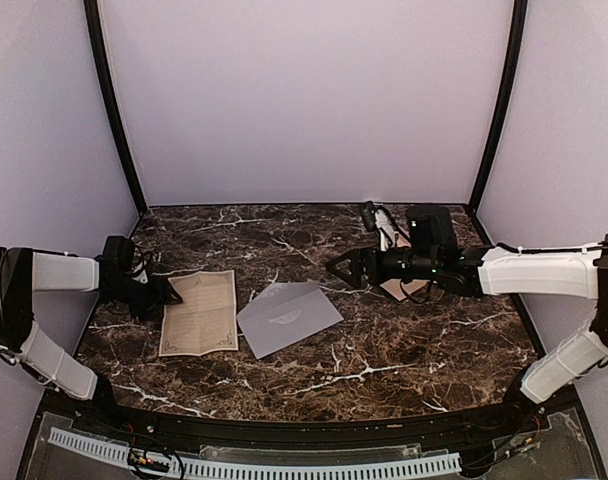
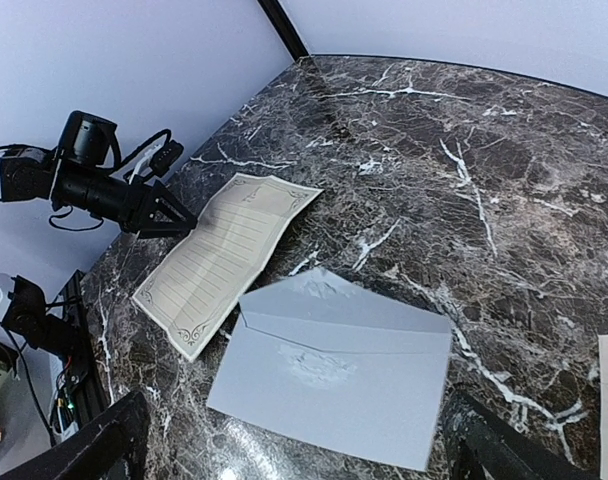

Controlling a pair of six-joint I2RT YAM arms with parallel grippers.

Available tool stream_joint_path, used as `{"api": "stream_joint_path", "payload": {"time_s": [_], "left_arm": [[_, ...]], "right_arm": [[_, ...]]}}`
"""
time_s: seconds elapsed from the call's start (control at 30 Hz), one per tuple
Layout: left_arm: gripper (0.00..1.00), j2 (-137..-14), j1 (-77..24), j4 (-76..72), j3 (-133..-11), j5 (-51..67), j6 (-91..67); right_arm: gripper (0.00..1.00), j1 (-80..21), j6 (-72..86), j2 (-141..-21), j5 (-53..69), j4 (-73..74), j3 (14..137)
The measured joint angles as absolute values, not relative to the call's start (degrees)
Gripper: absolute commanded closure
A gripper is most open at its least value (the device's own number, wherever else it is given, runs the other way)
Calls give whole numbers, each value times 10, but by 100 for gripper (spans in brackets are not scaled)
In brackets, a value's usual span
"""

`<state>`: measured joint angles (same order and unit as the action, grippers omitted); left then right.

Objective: Place the letter into the envelope and seal it

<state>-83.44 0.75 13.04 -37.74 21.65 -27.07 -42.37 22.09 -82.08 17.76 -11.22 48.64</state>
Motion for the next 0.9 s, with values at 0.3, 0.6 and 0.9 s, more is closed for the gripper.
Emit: {"api": "stream_joint_path", "payload": {"time_s": [0.3,0.6,0.9], "left_arm": [[30,-797,-58,129,-345,244,-316],[28,-769,-53,184,-385,192,-292],[35,-822,-50,194,-396,201,-264]], "right_arm": [[6,-485,237,-912,167,-114,565],[15,-531,282,-1039,184,-109,692],[25,-536,322,-1170,190,-41,830]]}}
